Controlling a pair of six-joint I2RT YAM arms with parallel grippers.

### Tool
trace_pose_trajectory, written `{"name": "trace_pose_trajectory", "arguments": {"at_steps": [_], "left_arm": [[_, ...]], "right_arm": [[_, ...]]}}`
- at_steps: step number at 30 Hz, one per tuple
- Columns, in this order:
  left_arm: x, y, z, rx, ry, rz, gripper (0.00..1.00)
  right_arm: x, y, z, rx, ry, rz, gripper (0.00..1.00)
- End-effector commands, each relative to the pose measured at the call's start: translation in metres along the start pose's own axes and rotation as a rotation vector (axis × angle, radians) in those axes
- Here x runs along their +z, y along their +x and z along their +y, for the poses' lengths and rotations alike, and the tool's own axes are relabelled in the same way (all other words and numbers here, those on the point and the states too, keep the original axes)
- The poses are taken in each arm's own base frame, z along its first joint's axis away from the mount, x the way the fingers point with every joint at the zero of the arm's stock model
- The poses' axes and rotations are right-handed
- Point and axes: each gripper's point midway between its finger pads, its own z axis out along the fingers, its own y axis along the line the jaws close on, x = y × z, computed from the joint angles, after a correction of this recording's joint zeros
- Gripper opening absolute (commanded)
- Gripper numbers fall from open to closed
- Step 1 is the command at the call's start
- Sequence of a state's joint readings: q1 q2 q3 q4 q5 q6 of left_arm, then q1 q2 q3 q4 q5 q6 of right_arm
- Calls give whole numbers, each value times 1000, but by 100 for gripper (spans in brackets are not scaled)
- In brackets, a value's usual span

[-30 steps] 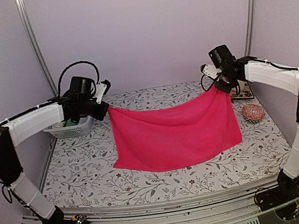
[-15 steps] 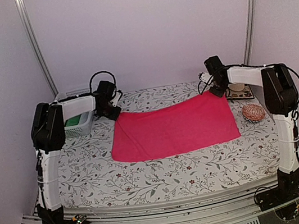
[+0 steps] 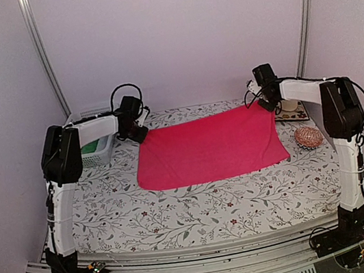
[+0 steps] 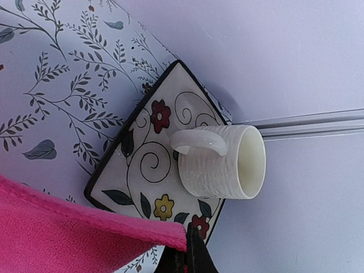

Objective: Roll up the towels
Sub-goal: Flatten out the towel at the center of the board, then pick up the towel from the center of the board.

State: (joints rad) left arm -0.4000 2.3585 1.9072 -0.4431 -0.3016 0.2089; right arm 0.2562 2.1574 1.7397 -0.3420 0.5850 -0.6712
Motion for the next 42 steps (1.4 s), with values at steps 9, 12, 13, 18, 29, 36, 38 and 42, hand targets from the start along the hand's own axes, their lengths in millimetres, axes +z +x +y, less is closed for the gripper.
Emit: {"name": "trace_pose_trajectory", "arguments": {"at_steps": [9, 12, 13, 18, 29, 36, 38, 42], "left_arm": [[-81, -41, 16, 14, 34, -200, 0], [-112, -36, 20, 17, 56, -230, 0], [-130, -37, 25, 11, 51, -251, 0], [-183, -8, 33, 21, -16, -241, 0], [-306, 47, 40, -36, -63, -291, 0], [-358, 67, 51, -73, -117, -280, 0], [-359, 65, 52, -63, -119, -268, 0], [-318, 63, 50, -5, -141, -170, 0]], "right_arm": [[-68, 2, -34, 90, -39, -92, 2], [-98, 6, -27, 96, -108, -127, 2], [-109, 8, -21, 96, -134, -132, 2], [-158, 19, -4, 53, -176, -152, 2], [-300, 27, -23, 47, -109, -302, 1], [-342, 46, -39, 40, -81, -253, 1], [-340, 45, -41, 43, -59, -237, 1], [-302, 29, -26, -5, -32, -221, 2]]}}
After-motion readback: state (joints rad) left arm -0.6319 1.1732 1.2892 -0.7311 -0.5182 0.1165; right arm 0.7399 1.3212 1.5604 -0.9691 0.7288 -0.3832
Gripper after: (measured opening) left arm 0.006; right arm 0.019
